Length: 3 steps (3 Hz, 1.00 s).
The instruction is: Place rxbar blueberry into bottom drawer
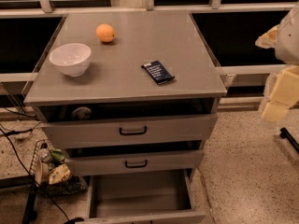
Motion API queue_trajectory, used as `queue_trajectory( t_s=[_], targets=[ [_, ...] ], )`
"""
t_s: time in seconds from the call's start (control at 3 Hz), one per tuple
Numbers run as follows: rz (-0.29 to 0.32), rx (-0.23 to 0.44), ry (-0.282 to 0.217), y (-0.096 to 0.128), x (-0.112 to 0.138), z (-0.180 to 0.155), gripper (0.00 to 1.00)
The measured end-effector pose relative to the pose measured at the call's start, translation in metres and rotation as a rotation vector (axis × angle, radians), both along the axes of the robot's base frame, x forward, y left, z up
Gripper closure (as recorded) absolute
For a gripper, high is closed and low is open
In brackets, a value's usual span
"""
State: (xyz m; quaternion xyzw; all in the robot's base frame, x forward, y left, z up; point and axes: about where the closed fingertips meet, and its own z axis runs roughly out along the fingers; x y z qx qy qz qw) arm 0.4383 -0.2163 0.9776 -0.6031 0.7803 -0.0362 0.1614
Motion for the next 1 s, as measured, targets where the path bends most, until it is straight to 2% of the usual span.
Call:
queue_trajectory(
  t_s=[0.33, 0.67, 1.0],
  targets=[
    [0.0, 0.0, 0.0, 0.0, 0.0, 0.0, 0.0],
    [-0.06, 0.082, -0.034, 0.004, 0.011, -0.006, 0.0],
    [-0.158, 0.187, -0.089, 0.005, 0.029, -0.012, 0.0]
  ],
)
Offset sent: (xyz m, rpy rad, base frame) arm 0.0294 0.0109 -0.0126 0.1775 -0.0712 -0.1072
